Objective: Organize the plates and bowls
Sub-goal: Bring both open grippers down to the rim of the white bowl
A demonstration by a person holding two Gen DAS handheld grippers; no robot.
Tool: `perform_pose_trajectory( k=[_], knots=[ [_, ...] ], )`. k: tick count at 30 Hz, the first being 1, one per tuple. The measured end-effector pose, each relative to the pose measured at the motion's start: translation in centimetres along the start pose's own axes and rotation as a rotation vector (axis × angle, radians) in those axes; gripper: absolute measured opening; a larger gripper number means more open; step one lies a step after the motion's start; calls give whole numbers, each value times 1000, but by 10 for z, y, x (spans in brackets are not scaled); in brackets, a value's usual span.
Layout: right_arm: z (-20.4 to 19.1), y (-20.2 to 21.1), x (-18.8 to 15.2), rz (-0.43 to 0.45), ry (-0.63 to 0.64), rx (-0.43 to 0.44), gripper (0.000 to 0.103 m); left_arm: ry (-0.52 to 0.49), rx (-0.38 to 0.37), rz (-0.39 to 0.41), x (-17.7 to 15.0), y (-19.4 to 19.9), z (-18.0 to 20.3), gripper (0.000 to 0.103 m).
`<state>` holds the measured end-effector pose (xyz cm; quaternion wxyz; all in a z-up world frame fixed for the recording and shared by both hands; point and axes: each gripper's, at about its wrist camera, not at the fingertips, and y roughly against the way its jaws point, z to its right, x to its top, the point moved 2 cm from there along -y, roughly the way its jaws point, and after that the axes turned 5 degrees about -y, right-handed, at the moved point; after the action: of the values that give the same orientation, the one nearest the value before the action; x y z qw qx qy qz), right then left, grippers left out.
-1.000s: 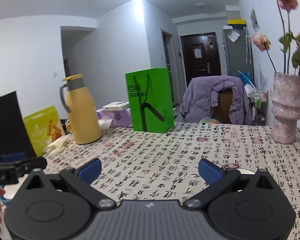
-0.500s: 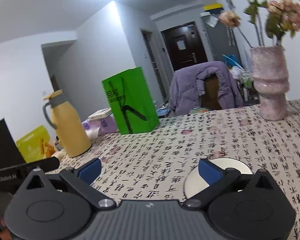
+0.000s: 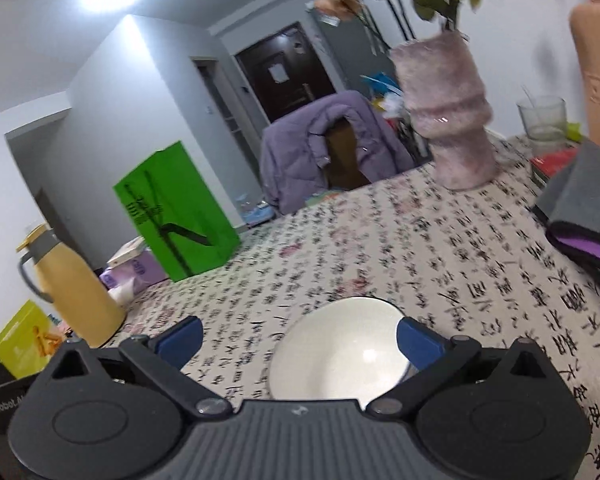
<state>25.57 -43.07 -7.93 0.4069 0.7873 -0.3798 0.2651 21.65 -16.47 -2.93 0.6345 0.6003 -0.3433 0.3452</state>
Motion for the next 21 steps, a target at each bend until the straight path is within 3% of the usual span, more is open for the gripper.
perform_pose_trajectory(
  k=[14,21],
  knots=[
    [45,-26,7,-97,-120,-94,102,-36,-4,-177,10,-76,48,103],
    [62,-48,4,-168,-138,-136,95,-41,0,-222,8,-106,63,103]
  ],
)
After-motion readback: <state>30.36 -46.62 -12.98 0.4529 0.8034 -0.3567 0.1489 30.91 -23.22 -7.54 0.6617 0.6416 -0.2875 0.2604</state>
